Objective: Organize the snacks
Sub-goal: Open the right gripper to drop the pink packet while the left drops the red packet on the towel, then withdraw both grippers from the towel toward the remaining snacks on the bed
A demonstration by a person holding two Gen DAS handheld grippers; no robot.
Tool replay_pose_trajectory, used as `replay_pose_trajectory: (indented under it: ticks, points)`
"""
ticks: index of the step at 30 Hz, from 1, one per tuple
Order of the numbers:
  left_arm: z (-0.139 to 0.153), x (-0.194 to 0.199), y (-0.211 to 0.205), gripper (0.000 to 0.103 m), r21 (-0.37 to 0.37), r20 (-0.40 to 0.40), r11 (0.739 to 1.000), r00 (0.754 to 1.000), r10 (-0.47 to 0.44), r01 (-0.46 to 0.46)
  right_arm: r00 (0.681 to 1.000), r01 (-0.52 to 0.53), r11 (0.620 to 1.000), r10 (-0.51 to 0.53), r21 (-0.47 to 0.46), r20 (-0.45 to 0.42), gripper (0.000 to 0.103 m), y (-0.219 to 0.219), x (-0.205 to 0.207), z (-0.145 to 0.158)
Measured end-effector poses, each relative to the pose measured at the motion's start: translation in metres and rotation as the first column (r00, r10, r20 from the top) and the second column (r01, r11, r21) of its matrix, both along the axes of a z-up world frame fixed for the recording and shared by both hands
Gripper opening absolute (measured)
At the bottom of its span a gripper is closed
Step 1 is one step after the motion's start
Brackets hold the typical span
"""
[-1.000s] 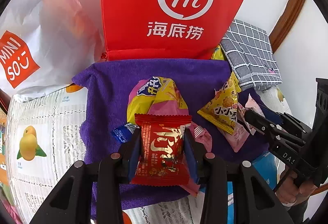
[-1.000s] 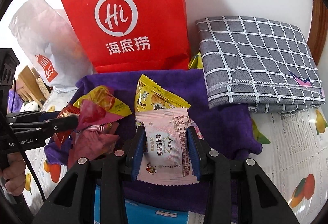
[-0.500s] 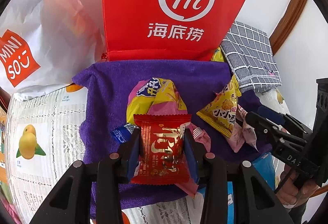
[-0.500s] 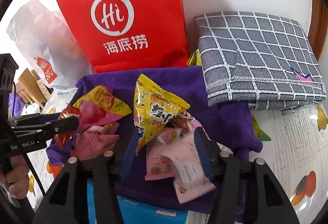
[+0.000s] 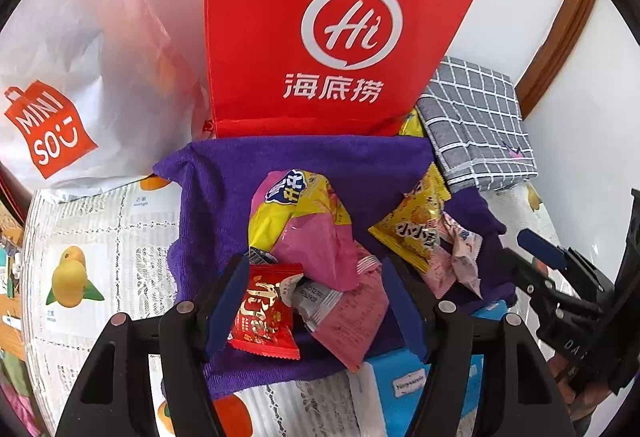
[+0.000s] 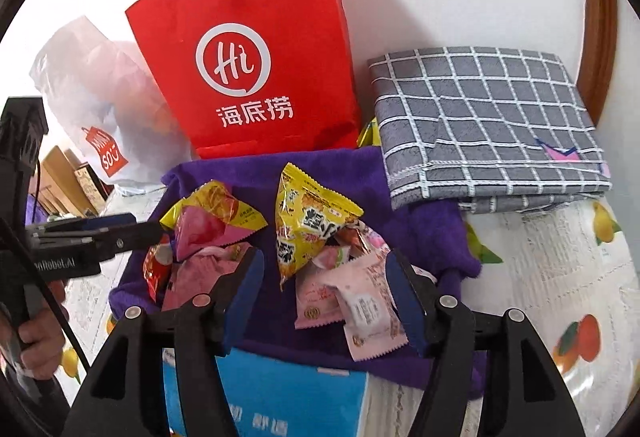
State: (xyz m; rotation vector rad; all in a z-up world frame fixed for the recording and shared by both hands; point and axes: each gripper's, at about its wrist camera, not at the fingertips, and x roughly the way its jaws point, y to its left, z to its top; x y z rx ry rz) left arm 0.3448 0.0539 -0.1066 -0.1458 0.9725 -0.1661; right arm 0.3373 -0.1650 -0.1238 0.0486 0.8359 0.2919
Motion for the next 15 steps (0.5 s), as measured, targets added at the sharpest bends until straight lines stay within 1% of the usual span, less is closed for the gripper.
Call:
replay_pose_trajectory:
  ticks: [4, 11, 13, 15]
  points:
    - [0.011, -0.008, 0.000, 0.066, -0.007, 0.025, 1.000, 1.000, -0.018, 0.018, 1.000, 0.016, 1.000, -0.016, -0.017, 0.010, 0.063, -0.003, -0.013, 0.008]
    - [0.033, -0.025, -0.001, 0.067, -0.051, 0.063, 0.996, 0.996, -0.065, 0.068, 0.996, 0.073, 0.997, -0.072, -0.014, 0.056, 0.063, -0.013, -0.044, 0.028]
    - [0.039, -0.030, -0.003, 0.067, -0.038, 0.078, 0.997, 0.995, -0.064, 0.067, 0.991, 0.111, 0.994, -0.109, -0.017, 0.076, 0.063, -0.015, -0.056, 0.034]
    - [0.047, -0.037, -0.004, 0.067, -0.027, 0.096, 0.998, 0.993, -0.062, 0.065, 0.989, 0.123, 0.992, -0.120, -0.024, 0.090, 0.063, -0.016, -0.066, 0.038]
